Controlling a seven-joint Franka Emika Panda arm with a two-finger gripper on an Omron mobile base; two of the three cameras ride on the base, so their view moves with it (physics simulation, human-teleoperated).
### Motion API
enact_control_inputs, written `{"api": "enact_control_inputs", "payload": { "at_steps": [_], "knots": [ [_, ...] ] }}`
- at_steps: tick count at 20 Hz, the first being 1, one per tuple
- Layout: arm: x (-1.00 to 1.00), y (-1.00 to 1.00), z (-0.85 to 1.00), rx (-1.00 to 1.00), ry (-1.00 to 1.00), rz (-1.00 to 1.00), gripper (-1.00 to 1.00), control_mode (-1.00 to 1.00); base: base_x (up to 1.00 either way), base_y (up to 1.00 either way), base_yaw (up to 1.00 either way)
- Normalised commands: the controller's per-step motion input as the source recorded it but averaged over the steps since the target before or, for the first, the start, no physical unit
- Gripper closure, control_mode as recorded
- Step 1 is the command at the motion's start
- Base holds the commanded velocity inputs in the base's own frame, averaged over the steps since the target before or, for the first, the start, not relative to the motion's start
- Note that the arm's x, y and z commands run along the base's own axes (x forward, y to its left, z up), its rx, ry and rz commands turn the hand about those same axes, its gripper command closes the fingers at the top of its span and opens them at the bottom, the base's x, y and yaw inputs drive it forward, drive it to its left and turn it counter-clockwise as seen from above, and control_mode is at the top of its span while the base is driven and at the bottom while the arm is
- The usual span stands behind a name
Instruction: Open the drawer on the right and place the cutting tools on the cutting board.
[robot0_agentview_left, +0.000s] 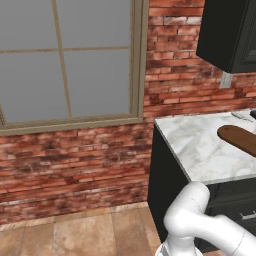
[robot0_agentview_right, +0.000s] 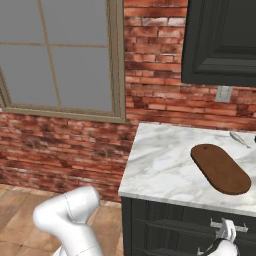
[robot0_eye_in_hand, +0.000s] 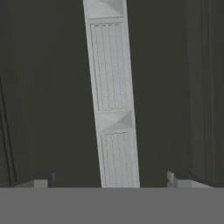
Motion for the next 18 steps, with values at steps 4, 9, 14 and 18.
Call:
{"api": "enact_control_inputs", "payload": {
  "at_steps": [4,9,14,18],
  "knots": [
    [0.13,-0.03,-0.45,0.0,-0.16,0.0,-1.0,-1.0,0.0,0.0,0.0],
    [0.12,-0.05,-0.39,0.0,-0.14,0.0,-1.0,-1.0,0.0,0.0,0.0],
    [0.1,-0.08,-0.39,0.0,-0.11,0.0,-1.0,-1.0,0.0,0.0,0.0],
    [0.05,-0.01,-0.24,0.0,-0.02,0.0,-1.0,-1.0,0.0,0.0,0.0]
  ]
}}
